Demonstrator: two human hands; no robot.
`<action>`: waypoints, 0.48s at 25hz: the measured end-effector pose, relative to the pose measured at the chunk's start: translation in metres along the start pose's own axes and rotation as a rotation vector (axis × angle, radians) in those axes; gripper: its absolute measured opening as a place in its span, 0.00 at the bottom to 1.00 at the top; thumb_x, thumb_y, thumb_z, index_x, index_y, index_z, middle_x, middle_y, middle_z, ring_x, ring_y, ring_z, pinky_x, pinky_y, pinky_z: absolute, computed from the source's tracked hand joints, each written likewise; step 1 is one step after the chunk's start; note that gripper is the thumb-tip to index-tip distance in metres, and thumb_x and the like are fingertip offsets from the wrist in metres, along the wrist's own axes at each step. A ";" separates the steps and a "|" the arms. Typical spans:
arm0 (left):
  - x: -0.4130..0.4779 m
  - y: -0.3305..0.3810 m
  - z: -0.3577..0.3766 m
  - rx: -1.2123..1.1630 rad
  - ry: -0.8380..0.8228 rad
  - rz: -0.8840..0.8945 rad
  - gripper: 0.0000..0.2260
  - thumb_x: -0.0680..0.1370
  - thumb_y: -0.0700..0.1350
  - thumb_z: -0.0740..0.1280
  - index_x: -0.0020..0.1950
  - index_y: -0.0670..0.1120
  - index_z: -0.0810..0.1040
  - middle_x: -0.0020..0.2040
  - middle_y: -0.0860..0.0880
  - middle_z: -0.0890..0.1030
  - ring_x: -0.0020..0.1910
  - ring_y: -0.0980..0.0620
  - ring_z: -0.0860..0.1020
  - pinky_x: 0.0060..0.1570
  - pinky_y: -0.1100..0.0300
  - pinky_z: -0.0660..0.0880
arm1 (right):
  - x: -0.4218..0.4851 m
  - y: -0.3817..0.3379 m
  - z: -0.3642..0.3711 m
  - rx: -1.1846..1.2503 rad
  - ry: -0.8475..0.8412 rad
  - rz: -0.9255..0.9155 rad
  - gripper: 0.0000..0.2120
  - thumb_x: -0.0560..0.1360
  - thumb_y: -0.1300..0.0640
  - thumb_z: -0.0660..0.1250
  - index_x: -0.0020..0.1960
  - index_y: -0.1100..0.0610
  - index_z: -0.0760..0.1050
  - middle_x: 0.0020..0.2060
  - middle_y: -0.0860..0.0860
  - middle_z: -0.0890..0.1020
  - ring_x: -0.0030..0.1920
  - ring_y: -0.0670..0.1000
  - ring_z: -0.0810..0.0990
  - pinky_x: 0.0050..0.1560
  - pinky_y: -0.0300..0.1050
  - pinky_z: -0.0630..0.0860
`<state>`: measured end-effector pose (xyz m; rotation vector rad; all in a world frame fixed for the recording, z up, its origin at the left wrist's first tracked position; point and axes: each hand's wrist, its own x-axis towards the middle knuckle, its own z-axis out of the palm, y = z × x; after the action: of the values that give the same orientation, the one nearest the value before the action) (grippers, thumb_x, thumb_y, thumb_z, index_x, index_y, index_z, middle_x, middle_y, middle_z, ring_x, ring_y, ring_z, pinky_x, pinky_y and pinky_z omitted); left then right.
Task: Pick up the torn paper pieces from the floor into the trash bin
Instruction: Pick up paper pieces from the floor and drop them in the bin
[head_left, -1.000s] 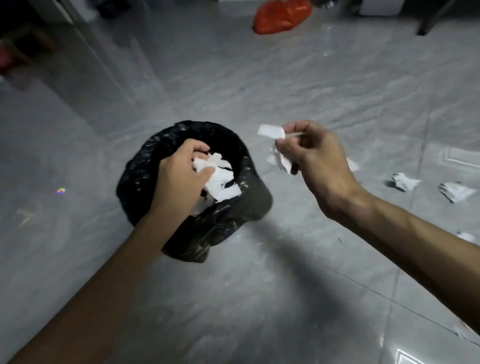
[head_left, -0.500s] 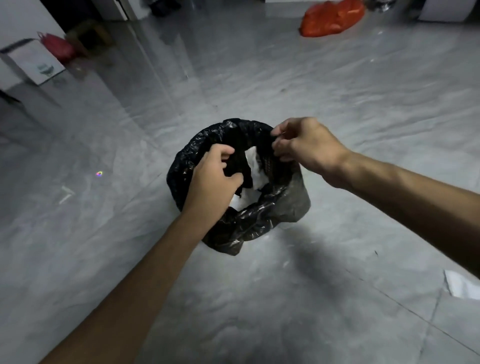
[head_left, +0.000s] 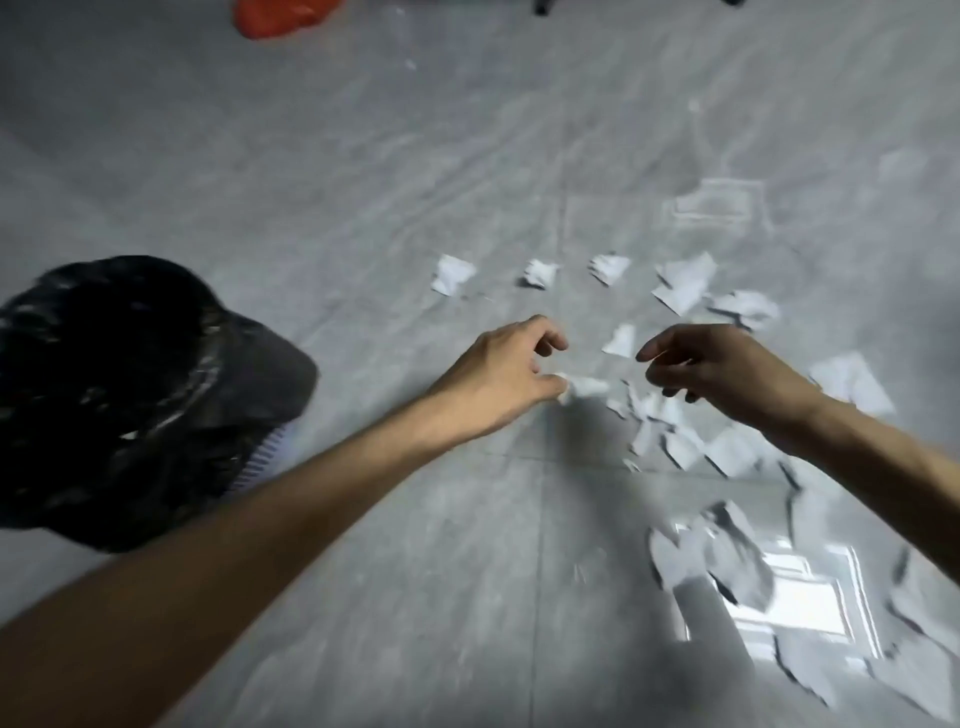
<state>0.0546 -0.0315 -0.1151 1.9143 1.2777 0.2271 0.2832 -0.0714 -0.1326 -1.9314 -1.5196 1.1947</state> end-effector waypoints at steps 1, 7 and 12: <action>0.007 0.009 0.015 0.068 -0.089 0.042 0.15 0.72 0.47 0.70 0.58 0.51 0.74 0.58 0.51 0.78 0.52 0.51 0.78 0.52 0.57 0.75 | -0.012 0.025 -0.002 -0.070 -0.008 0.014 0.07 0.71 0.62 0.72 0.48 0.54 0.81 0.37 0.49 0.83 0.34 0.46 0.79 0.36 0.33 0.72; 0.026 0.013 0.102 0.477 -0.455 0.191 0.19 0.73 0.51 0.67 0.62 0.51 0.70 0.61 0.48 0.74 0.58 0.47 0.75 0.52 0.55 0.72 | -0.064 0.126 0.026 -0.697 -0.162 -0.088 0.17 0.69 0.52 0.71 0.57 0.50 0.76 0.52 0.49 0.77 0.53 0.52 0.78 0.44 0.45 0.73; 0.049 -0.011 0.144 0.687 -0.138 0.328 0.24 0.73 0.52 0.66 0.67 0.49 0.65 0.67 0.45 0.68 0.62 0.41 0.70 0.59 0.48 0.70 | -0.072 0.156 0.042 -0.572 -0.082 -0.171 0.06 0.75 0.61 0.63 0.48 0.57 0.78 0.42 0.53 0.79 0.45 0.55 0.79 0.38 0.40 0.64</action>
<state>0.1489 -0.0637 -0.2311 2.6697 1.0121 -0.2100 0.3368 -0.1970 -0.2457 -2.0405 -2.2024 0.8295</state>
